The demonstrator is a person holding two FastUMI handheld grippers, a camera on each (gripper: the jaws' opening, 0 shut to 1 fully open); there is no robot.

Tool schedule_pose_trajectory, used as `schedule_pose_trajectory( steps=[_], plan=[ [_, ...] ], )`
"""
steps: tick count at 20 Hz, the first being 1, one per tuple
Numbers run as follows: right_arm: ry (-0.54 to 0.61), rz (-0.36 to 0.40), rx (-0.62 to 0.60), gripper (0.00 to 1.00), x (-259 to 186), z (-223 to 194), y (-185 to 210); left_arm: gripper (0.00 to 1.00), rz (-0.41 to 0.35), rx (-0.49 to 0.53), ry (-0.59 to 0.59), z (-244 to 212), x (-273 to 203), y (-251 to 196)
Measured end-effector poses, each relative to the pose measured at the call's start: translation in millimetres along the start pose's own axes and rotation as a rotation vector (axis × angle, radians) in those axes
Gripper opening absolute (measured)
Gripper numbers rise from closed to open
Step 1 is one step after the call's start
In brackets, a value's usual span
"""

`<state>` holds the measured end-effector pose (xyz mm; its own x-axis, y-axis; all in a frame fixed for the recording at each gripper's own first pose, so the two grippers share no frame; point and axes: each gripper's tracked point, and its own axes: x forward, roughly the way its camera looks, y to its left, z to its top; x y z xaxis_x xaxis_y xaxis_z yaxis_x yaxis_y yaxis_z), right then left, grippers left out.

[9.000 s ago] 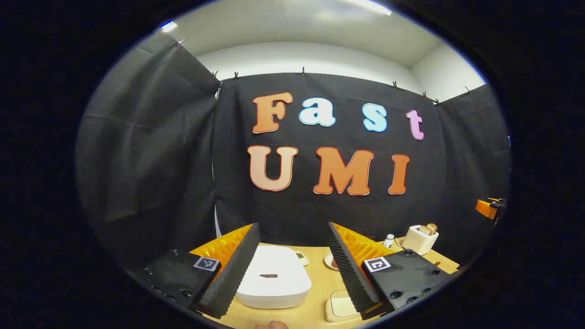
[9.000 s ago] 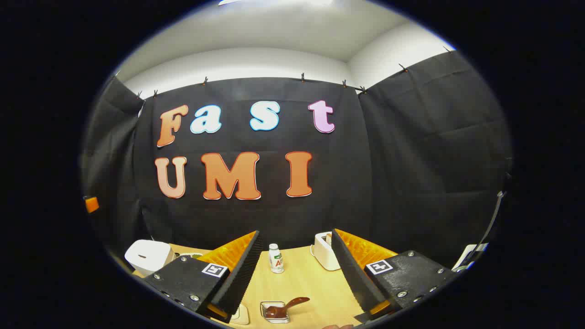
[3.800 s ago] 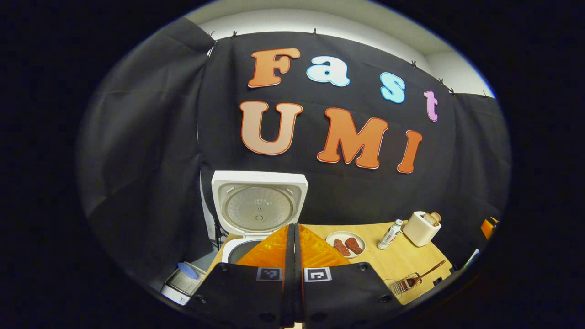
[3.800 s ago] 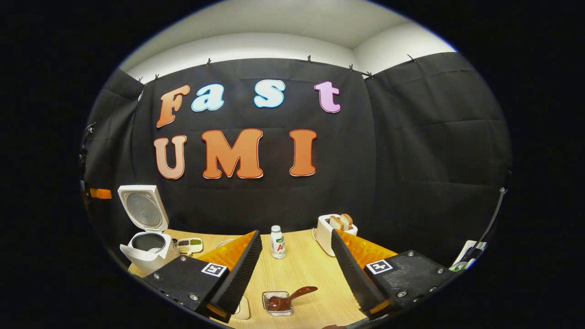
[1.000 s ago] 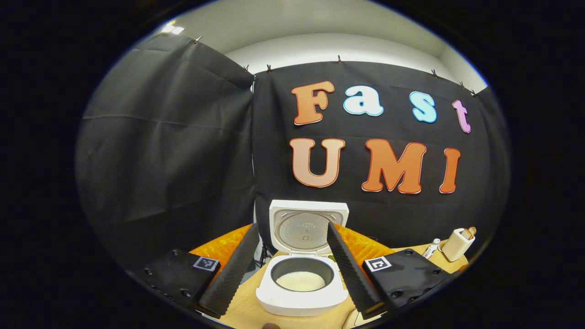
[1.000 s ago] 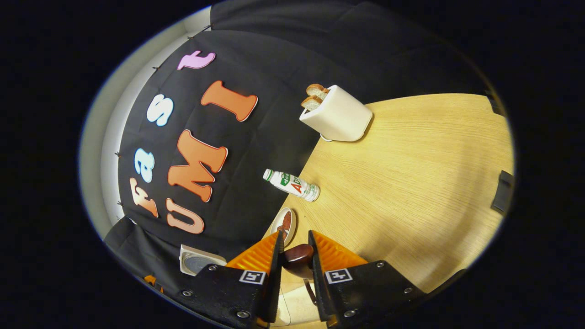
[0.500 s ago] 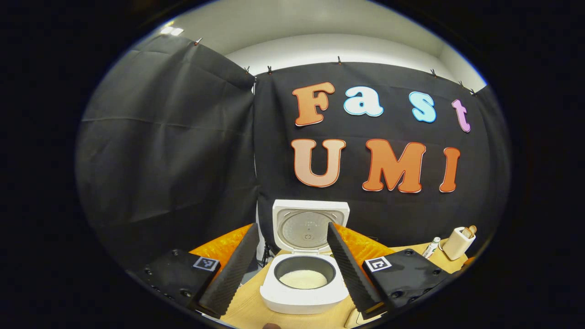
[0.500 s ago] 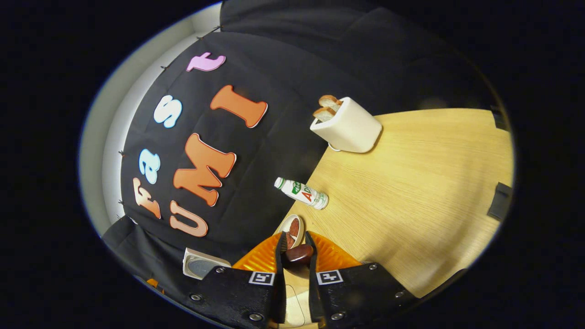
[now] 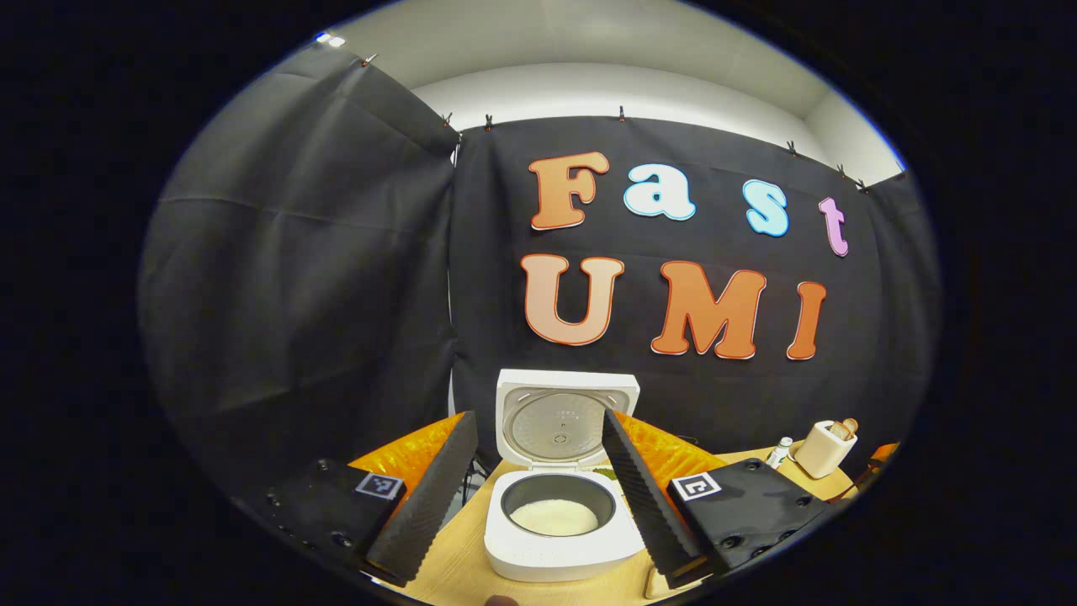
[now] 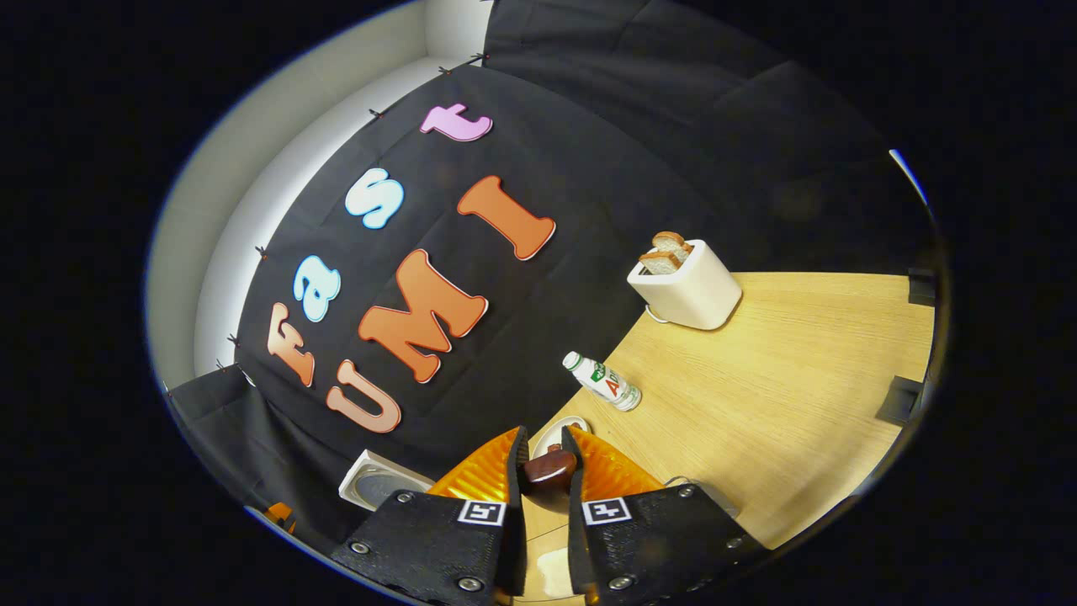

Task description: Close the left gripper, press the button to open the rice cooker; take a wooden spoon from the chopstick holder with the right hand, scoop a spoonful of rice and pour it into the rice cooker, then put the wooden spoon back into the chopstick holder.

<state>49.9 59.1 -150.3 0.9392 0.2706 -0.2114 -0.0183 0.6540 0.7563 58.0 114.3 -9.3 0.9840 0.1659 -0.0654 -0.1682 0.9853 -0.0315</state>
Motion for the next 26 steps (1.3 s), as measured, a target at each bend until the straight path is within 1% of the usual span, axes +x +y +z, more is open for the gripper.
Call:
schedule_pose_trajectory(
  steps=[4, 6, 9, 13, 16, 18, 20, 23, 26],
  plan=[
    [0.026, 0.053, -0.02, 0.19, 2.6, -37.3, 38.9, 1.0, -0.022, 0.001, 0.009, -2.8, 9.2, 19.4],
    [0.047, 0.07, -0.059, 0.19, 8.3, -61.6, 52.5, 1.0, -0.028, 0.013, 0.008, -2.0, 12.5, 28.2],
    [0.091, 0.074, -0.138, 0.19, 18.8, -99.6, 62.7, 1.0, -0.034, 0.03, 0.016, -3.6, 14.9, 39.0],
    [0.134, 0.046, -0.265, 0.19, 29.2, -143.6, 54.0, 1.0, -0.026, 0.045, 0.035, -9.3, 20.4, 52.0],
    [0.15, 0.021, -0.394, 0.19, 37.1, -166.8, 42.3, 1.0, -0.015, 0.054, 0.041, -11.8, 21.7, 60.1],
    [0.144, 0.018, -0.449, 0.19, 41.5, -175.6, 39.0, 1.0, -0.007, 0.061, 0.036, -11.4, 23.0, 62.1],
    [0.151, 0.016, -0.459, 0.19, 44.4, -184.5, 33.3, 1.0, 0.0, 0.07, 0.034, -10.8, 24.2, 64.5],
    [0.169, 0.016, -0.428, 0.19, 42.0, -197.8, 24.5, 1.0, 0.005, 0.079, 0.035, -14.0, 27.5, 63.5],
    [0.18, 0.036, -0.354, 0.19, 37.1, -205.1, 24.0, 1.0, -0.006, 0.097, 0.043, -15.8, 29.9, 60.0]
  ],
)
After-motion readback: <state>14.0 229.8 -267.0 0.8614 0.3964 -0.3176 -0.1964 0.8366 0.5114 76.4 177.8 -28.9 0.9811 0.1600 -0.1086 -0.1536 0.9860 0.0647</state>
